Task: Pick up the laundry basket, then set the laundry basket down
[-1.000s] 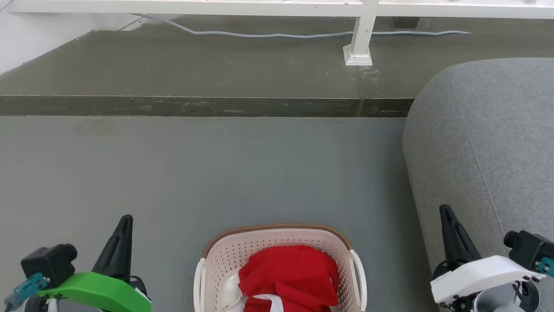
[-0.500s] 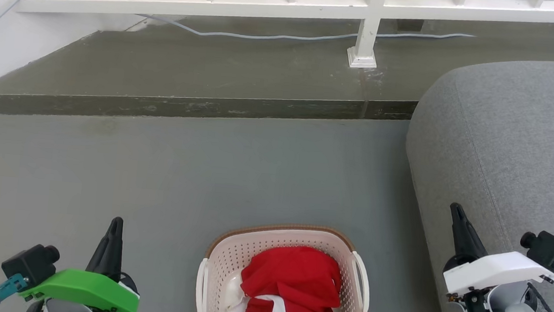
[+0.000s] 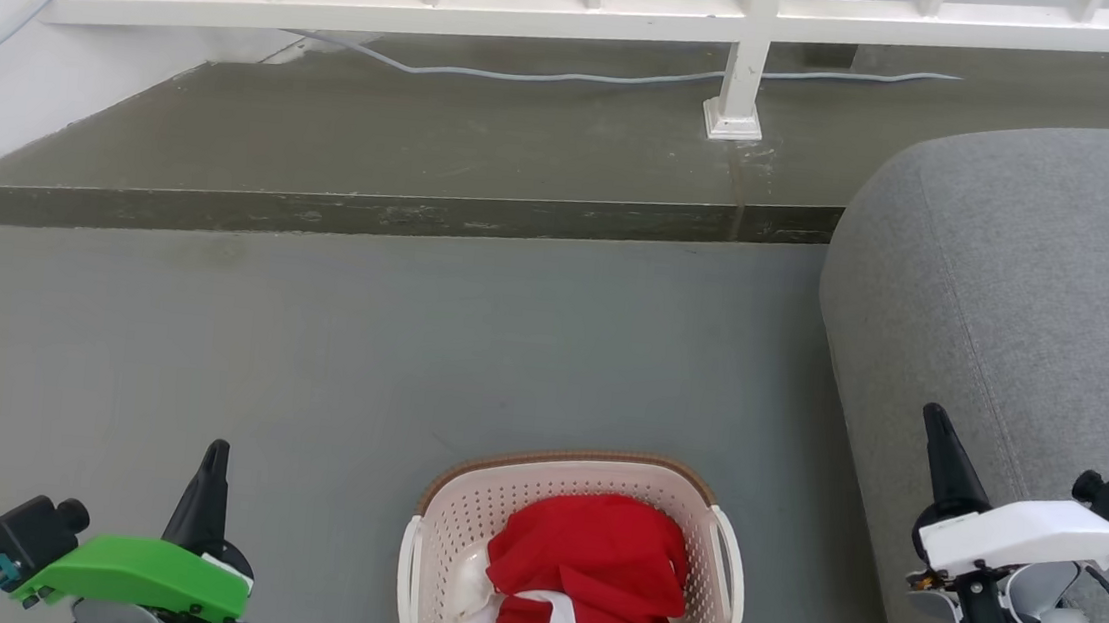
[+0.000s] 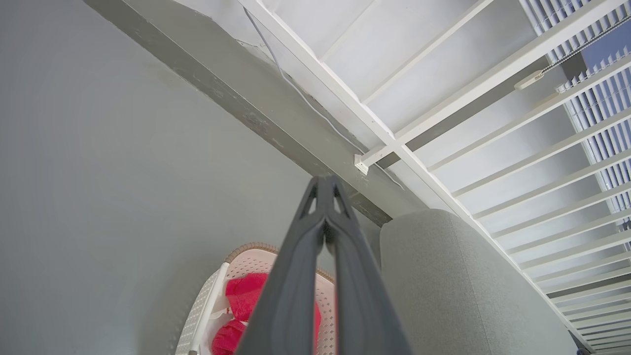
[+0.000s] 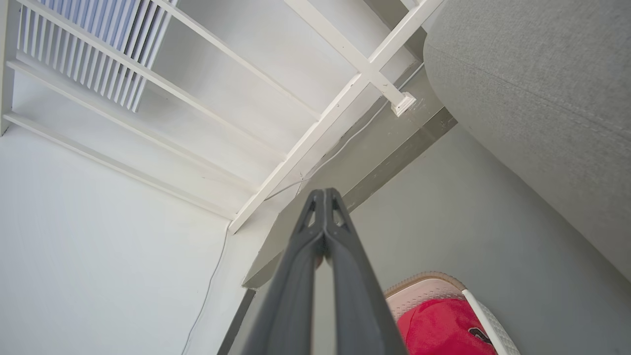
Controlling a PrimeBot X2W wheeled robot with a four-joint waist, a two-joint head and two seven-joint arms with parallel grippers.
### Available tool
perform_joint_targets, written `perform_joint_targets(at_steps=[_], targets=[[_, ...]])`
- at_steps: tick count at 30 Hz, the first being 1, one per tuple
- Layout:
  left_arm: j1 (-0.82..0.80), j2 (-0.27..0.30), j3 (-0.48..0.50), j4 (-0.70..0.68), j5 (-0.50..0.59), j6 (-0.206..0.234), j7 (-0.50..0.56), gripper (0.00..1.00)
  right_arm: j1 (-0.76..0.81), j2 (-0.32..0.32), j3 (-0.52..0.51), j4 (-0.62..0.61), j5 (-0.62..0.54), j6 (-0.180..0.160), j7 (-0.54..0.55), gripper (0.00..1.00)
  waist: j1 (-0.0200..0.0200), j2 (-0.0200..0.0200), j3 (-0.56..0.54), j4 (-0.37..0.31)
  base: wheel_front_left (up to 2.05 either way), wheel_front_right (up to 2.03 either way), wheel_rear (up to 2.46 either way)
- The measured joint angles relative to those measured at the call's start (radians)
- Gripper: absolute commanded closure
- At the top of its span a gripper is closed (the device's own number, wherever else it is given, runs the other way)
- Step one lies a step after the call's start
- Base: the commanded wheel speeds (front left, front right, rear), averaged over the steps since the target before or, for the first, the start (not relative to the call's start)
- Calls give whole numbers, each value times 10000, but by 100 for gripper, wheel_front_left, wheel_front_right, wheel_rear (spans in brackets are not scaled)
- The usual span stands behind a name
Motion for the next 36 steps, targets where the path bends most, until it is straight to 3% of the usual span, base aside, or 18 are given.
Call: perform_joint_targets(at_steps=[36], targets=[[-304, -21, 970, 192, -4387, -198, 1231, 100, -6, 337, -1498, -293, 4295, 173, 1325, 100, 0, 0, -92, 280, 0, 0, 0]])
